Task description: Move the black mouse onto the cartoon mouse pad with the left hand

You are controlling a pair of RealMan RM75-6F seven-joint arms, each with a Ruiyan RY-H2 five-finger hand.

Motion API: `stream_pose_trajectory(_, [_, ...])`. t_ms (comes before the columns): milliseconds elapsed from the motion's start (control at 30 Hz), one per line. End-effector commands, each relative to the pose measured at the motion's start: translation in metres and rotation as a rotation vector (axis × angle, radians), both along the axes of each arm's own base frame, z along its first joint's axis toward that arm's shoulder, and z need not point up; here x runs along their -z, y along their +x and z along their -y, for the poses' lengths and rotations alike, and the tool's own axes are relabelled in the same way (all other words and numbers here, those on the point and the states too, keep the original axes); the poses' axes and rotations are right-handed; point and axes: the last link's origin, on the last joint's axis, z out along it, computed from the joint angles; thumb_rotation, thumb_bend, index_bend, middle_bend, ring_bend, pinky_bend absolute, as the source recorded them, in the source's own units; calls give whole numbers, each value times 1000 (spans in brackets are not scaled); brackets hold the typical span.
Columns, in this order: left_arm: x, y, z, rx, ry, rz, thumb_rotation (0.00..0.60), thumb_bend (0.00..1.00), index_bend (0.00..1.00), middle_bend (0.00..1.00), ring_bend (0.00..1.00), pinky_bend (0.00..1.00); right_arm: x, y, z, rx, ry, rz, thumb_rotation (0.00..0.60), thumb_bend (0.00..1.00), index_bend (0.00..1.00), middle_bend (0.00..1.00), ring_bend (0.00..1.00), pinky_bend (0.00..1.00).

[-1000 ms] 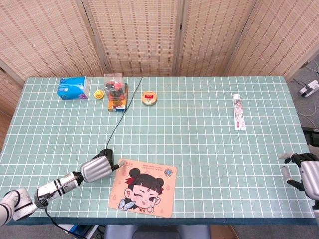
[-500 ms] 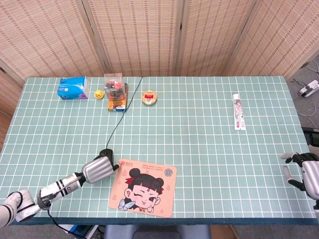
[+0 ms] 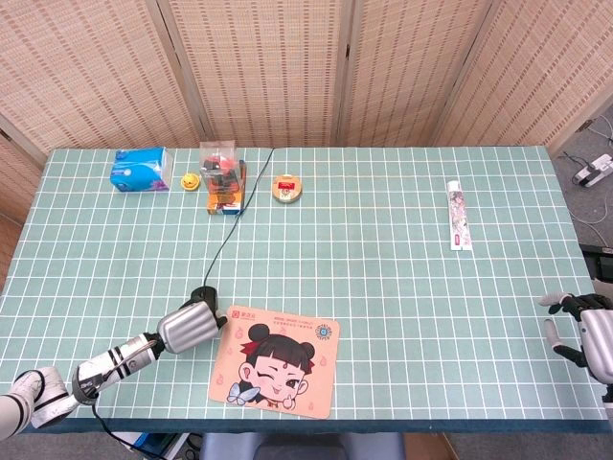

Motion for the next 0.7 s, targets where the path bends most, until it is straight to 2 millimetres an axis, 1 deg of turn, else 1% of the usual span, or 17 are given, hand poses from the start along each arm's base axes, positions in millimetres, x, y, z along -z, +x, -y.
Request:
stream_pose_trajectory(33, [1,0,0,-5,2,0,600,93,497,854,1000,1000,0,0,0,0,0,1,600,409,399,472,414,305])
stream_pose_trajectory(167, [1,0,0,-7,4,8,600,93,543,854,1000,1000,-1,0,0,1,-2,1,600,409,399,472,414,305])
stream_pose_trajectory(300, [0,2,3,4,1,22,600,93,611,854,1000,1000,-1,0,0,1,-5,2,600,409,399,472,414,305])
stream_pose_trajectory(400, [-3,7,7,18,-5,40,600,93,632,854,1000,1000,-2,-1,0,2,-6,3,600,409,399,472,414,305])
stream_pose_trajectory(567, [-10,22,18,52,-9,89,600,93,644,853,1000,1000,-1,0,0,0,-3,3,600,409,399,472,414,305])
stream_pose_trajectory(700, [-10,34,30,102,-20,110,600,93,645,854,1000,1000,-1,1,-1,-3,-4,4,600,409,399,472,414,305])
